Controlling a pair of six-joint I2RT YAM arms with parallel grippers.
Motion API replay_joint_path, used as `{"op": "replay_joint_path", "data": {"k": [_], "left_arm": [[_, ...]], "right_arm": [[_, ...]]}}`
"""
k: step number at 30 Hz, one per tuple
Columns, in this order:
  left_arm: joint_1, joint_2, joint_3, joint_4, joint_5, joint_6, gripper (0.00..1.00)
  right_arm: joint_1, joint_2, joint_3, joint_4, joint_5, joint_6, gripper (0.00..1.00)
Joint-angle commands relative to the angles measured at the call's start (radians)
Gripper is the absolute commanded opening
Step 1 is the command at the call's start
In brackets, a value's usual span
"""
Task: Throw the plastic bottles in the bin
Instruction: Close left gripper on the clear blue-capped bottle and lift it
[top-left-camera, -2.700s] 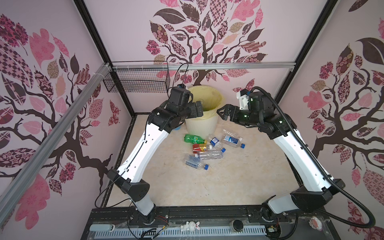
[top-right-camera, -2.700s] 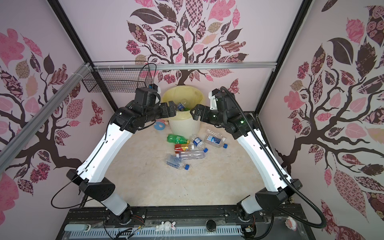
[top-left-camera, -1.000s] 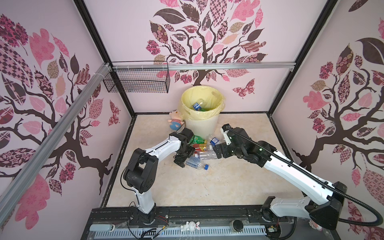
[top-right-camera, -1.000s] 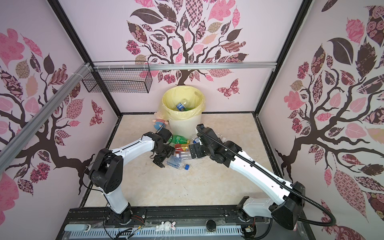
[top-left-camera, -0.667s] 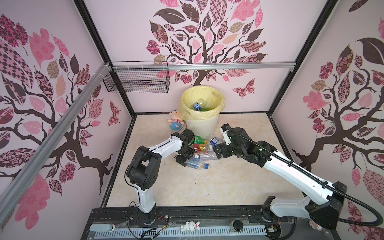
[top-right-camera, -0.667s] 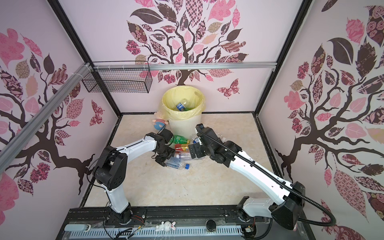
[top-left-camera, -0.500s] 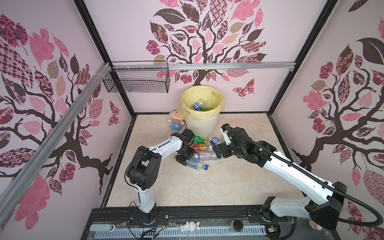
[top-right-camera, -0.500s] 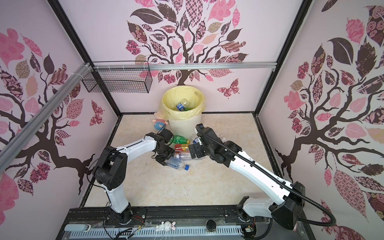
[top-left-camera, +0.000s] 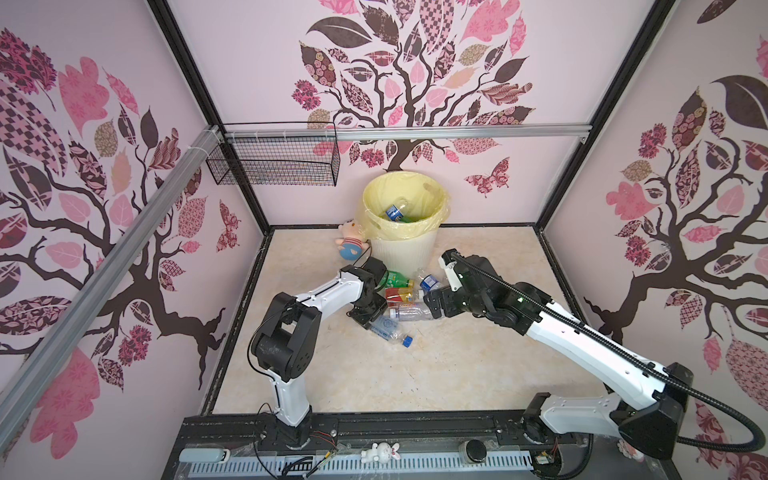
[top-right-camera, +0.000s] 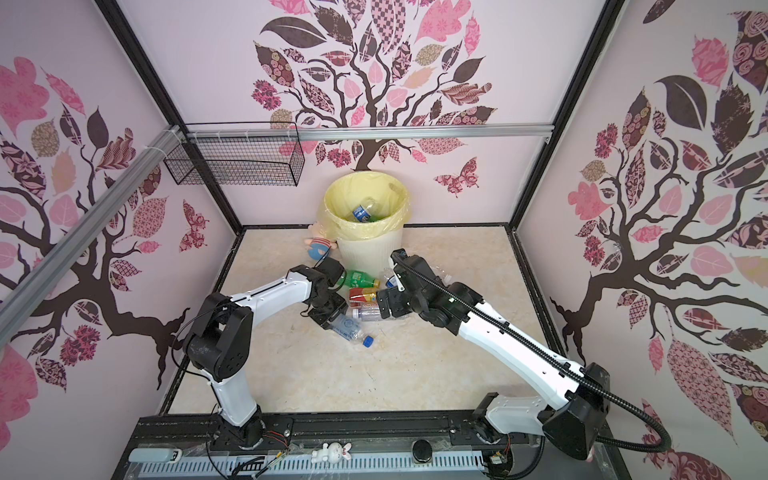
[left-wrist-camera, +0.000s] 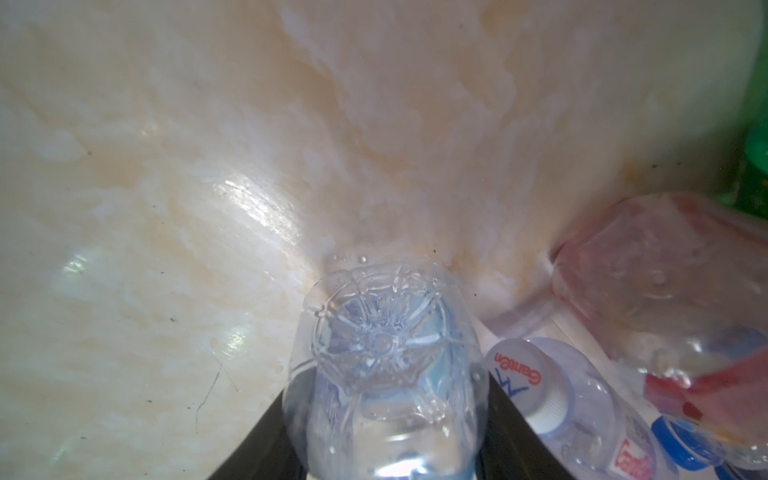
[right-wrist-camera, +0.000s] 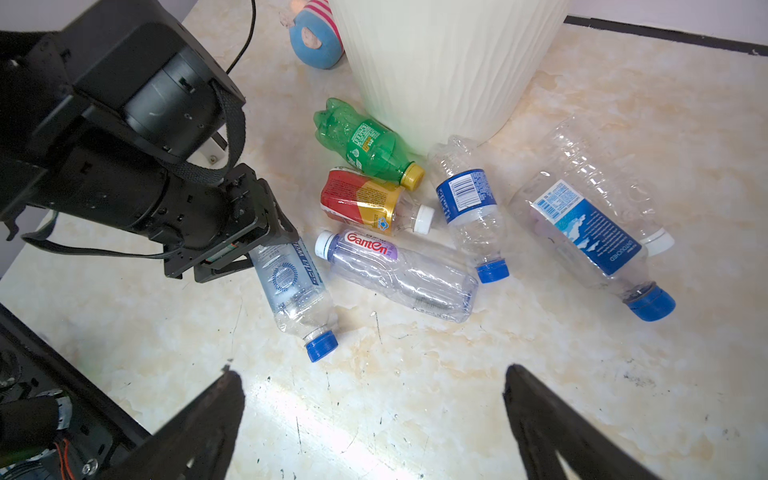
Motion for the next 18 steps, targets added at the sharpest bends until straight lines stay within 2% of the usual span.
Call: {"op": "replay_joint_path", "data": {"k": [1,12,18], "left_arm": [[0.005,-0.045,0.033,-0.01,-0.042,0.114,0.54],[0.003,-0.174,0.107,0.041,-0.056,0.33,0.5],[0.004,-0.248,0.184,0.129,-0.001,0.418,0.5]], "right_arm": [[0.006,-0.03,-0.009,0.011,-0.033,0.022,1.0],[0.002,-0.001,0.039,0.037,-0.171,0.044,1.0],[-0.017,0.015,0.093,0.041,-0.246,0.055,1.0]]}}
